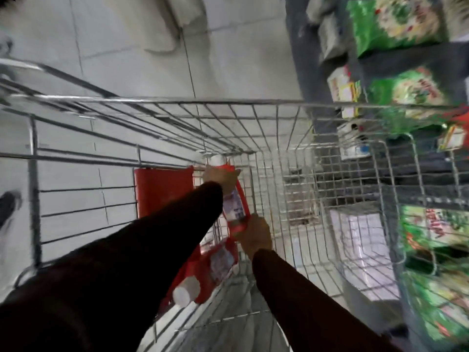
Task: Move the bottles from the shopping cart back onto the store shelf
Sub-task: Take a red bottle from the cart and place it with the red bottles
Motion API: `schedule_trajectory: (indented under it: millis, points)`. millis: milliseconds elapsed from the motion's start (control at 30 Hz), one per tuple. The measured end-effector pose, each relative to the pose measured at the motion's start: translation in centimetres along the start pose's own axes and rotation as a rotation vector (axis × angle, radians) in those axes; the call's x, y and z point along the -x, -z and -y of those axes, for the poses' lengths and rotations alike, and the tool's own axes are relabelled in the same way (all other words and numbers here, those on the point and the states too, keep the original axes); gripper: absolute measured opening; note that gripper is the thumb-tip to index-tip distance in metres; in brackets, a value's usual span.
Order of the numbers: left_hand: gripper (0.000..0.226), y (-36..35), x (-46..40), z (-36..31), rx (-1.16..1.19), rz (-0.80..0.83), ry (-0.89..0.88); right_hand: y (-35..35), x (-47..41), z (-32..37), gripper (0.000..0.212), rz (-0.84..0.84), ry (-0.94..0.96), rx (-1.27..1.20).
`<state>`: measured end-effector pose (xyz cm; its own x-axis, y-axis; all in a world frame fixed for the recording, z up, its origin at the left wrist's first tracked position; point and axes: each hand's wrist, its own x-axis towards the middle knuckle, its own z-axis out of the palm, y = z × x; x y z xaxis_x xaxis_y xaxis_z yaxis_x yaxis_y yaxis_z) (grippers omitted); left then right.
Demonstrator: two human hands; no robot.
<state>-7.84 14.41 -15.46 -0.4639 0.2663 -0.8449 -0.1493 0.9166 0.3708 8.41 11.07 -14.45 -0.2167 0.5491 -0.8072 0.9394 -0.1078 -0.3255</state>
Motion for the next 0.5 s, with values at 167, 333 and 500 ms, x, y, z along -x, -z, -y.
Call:
schedule_trajectory:
  millis: [167,333,500]
  points:
    - [0.068,-1.5,-1.9,0.7,-0.197,0.014,0.041,-1.4,-0.7,0.3,0.048,-0.034,-0.073,-0.072]
    - [0.034,-1.0,1.6,1.5,0.286,0.057,0.116,1.5,-0.1,0.2,0.039,-0.009,0.059,0.234]
    - [0.018,-0.8,7.9,2.2,0.461,0.281,0.054,9.3,3.5,-1.5,0.029,0.053,0.158,0.324]
